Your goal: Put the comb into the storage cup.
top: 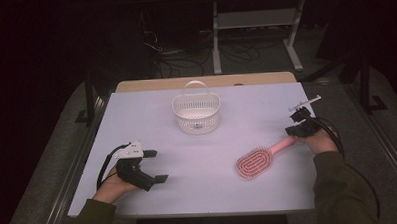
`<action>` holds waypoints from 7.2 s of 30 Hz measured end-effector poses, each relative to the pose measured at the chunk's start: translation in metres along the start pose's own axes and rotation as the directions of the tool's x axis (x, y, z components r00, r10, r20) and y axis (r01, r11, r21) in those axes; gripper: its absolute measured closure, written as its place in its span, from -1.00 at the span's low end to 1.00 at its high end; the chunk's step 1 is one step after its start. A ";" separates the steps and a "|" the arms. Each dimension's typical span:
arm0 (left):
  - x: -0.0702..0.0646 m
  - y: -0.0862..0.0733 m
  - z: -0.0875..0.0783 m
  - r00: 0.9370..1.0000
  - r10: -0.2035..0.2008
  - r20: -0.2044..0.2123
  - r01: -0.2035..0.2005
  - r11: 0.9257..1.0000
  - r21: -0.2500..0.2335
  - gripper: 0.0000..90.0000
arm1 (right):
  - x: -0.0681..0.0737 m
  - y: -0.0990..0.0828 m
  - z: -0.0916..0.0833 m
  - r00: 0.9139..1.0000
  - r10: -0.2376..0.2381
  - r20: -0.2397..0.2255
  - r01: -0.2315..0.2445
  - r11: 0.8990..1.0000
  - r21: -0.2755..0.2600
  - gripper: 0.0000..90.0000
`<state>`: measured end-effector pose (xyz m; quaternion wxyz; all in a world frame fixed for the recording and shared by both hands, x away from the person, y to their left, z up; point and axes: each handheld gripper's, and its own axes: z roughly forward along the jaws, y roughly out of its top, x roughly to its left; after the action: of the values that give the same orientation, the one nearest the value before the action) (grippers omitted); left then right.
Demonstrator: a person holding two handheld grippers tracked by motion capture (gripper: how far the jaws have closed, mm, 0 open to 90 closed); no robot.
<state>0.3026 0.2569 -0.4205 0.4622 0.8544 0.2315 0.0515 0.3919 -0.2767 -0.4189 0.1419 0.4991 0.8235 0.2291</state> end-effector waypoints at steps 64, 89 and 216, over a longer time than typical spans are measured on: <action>-0.004 0.002 0.004 1.000 0.006 0.015 -0.006 1.000 0.006 -1.00 | 0.029 -0.074 -0.038 0.992 -0.058 -0.113 0.061 0.998 0.027 0.99; -0.005 0.003 0.005 1.000 0.013 0.019 -0.013 1.000 0.009 -1.00 | 0.057 -0.089 -0.047 0.972 -0.133 -0.192 0.141 0.990 0.030 0.99; -0.006 0.001 0.006 0.999 0.020 0.028 -0.021 0.999 0.027 -1.00 | 0.088 -0.068 -0.050 0.962 -0.182 -0.205 0.130 0.962 -0.241 -1.00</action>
<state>0.2996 0.2489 -0.4226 0.4532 0.8636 0.2171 0.0415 0.2766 -0.2377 -0.4122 0.1210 0.3837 0.8400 0.3642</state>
